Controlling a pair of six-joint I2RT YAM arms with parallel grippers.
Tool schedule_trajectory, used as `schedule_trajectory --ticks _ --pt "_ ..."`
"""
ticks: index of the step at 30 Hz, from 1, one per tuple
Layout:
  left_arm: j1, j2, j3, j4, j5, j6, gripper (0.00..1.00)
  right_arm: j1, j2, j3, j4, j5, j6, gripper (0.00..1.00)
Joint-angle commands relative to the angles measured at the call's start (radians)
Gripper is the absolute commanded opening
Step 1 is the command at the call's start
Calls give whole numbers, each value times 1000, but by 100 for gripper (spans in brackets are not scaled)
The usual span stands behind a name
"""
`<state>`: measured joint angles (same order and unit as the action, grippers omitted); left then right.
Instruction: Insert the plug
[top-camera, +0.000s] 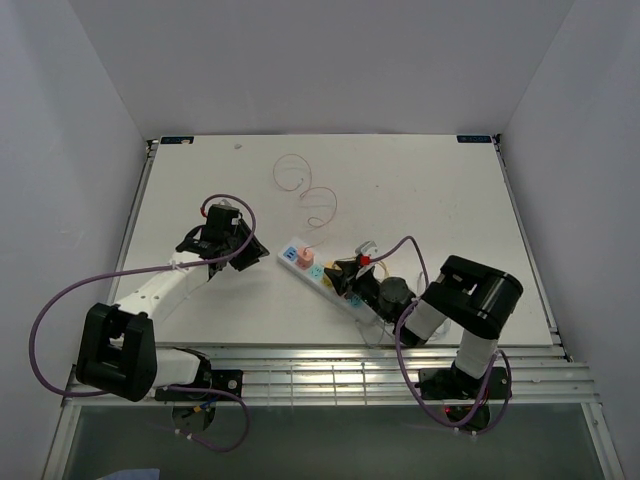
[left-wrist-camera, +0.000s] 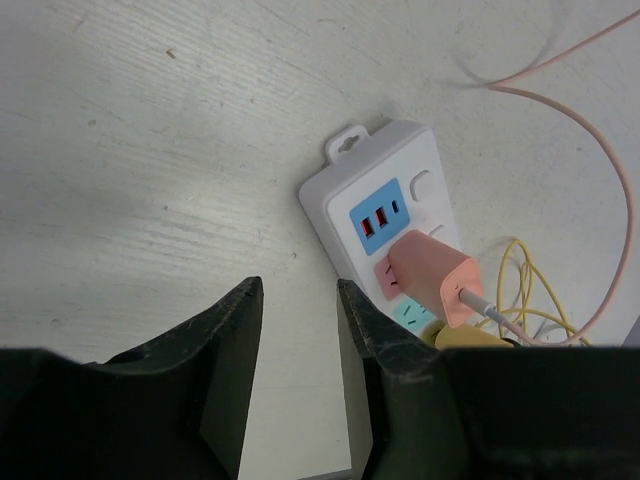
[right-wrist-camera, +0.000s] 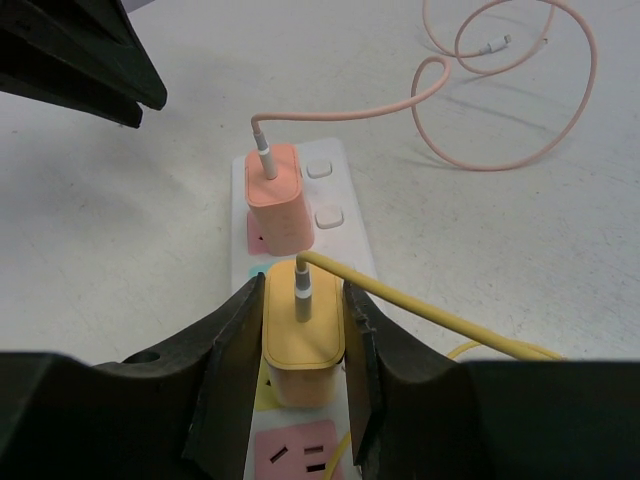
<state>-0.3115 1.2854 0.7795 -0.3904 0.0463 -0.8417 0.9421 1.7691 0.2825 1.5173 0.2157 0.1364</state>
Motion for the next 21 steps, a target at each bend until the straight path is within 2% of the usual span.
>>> schedule_trajectory --ticks 1,3,6,9,12,15,18,21 --pt "-5 -34 -16 -5 -33 -19 47 55 96 -83 0 45 -49 8" --pt "-5 -29 -17 -2 -31 -25 47 61 121 -92 23 53 -40 8" --pt "-5 -32 -17 -2 -31 -28 47 81 116 -97 -38 89 -25 8" --pt "-5 -38 -19 -2 -31 -33 47 116 128 -126 -5 80 9 8" --pt "-5 -41 -19 -2 -33 -34 47 168 136 -46 -181 160 -32 8" --pt "-6 -46 -20 -7 -33 -34 48 187 179 -17 -163 151 -32 8" --pt "-5 -52 -20 -10 -71 -34 48 210 193 10 -242 200 -21 8" --pt "-5 -51 -11 -8 -77 -30 49 210 213 -15 -201 191 5 8"
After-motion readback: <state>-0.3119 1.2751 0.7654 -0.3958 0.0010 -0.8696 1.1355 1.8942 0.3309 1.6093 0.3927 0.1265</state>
